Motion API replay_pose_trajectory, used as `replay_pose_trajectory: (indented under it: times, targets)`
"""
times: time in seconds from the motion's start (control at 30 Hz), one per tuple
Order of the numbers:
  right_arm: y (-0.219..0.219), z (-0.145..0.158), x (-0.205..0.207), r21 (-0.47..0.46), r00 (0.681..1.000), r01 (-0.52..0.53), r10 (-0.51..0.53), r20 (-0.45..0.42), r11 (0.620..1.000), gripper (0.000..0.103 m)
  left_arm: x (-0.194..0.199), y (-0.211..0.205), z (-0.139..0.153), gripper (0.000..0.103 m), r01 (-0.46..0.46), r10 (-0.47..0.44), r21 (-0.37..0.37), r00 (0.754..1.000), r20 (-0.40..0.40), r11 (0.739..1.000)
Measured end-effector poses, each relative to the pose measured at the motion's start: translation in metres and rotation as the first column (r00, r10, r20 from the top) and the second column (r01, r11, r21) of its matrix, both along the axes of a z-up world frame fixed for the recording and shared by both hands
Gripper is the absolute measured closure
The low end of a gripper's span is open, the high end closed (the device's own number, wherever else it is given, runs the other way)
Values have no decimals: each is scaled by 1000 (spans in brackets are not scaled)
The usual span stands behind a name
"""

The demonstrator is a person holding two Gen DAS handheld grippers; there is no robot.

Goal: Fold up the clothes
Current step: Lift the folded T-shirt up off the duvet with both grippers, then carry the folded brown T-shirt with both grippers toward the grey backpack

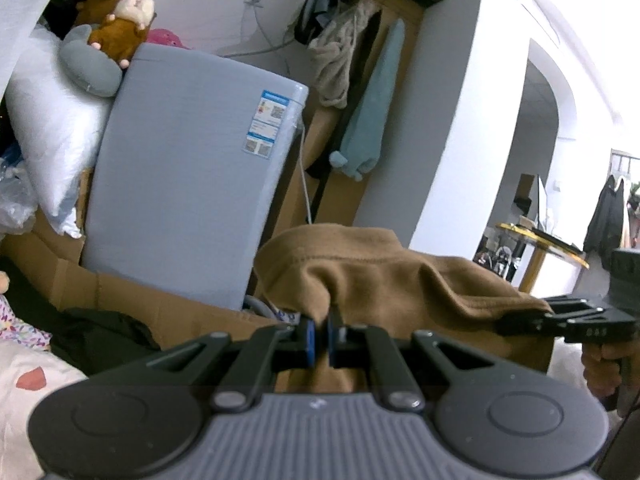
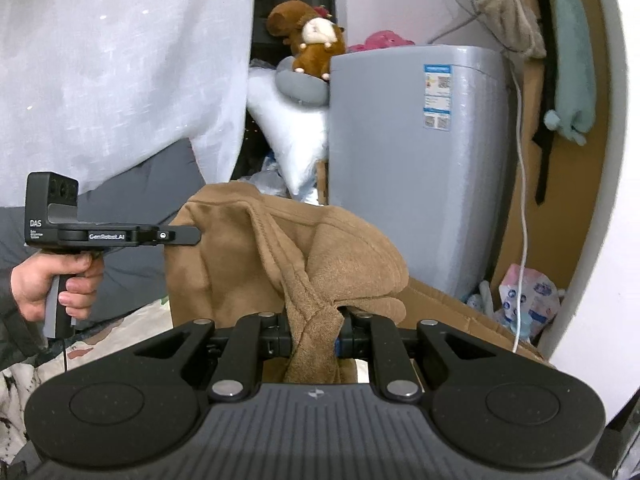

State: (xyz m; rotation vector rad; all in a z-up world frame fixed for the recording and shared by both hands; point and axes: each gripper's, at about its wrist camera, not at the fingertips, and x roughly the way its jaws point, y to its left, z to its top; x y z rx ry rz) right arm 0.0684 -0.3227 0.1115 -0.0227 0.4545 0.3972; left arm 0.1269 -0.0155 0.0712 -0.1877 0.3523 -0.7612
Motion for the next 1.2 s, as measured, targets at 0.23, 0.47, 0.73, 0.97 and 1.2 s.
replay_pose_trajectory:
  times: [0.23,0.47,0.73,0.97,1.2]
  targets:
    - [-16,-6,-15,-3,1000,15,-15,14,1000,87,-14,-26,0,97,5,-5,5,1000,-18,1000]
    - [-36,-15,-17,12,999,49,-49,-5,999,87,-17,-41,3,97,21,-20,18,1000,-16,1000]
    - [-52,-18,-36,-23,998,63,-62,30,998,87,-17,-65,1,97,49,-48,35,999,-21,998]
    - [-74,-24,-43,-14,991,136,-136,7,991,87,-15,-95,-1,97,92,-91,37,995,-29,995]
    - [-98,-30,-45,9,976,217,-217,-4,976,87,-6,-121,-8,97,138,-137,24,990,-38,990]
